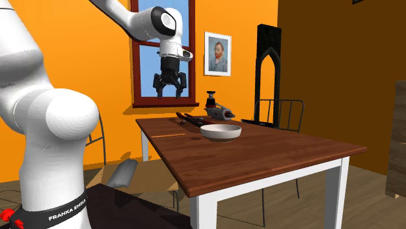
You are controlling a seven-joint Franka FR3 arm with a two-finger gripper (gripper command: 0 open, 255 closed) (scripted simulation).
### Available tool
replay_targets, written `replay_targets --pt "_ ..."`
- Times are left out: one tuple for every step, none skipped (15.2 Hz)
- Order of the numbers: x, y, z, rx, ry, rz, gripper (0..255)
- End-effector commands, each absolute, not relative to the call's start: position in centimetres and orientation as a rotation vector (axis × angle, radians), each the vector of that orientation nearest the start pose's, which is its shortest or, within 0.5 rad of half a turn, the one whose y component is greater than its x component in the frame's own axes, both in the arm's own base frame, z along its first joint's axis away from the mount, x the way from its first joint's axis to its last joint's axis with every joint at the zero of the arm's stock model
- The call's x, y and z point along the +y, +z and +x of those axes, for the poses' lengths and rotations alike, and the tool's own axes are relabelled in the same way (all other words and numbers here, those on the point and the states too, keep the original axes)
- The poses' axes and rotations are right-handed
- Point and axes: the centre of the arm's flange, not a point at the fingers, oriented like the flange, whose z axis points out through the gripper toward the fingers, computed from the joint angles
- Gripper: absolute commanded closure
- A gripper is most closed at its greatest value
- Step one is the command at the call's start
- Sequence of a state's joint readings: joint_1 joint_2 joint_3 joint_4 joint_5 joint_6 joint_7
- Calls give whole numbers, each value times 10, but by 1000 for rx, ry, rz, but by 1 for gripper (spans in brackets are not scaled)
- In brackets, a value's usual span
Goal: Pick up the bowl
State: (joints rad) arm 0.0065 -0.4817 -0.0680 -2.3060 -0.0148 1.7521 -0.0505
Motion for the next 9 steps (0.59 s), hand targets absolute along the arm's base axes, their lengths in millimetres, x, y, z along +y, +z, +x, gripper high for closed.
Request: replay_targets --pt "-32 508 420 -13 100 -3129 0" --pt "-35 502 431 -19 95 -3134 0" --pt "-38 496 442 -24 90 -3138 0" --pt "-40 491 453 -29 85 -3143 0" --pt "-43 485 463 -34 80 -3148 0" --pt "-46 479 474 -40 75 -3153 0" --pt "-49 474 485 -45 69 -3157 0" --pt "-52 468 496 -50 64 -3162 0" --pt "-55 462 507 -56 59 -3167 0"
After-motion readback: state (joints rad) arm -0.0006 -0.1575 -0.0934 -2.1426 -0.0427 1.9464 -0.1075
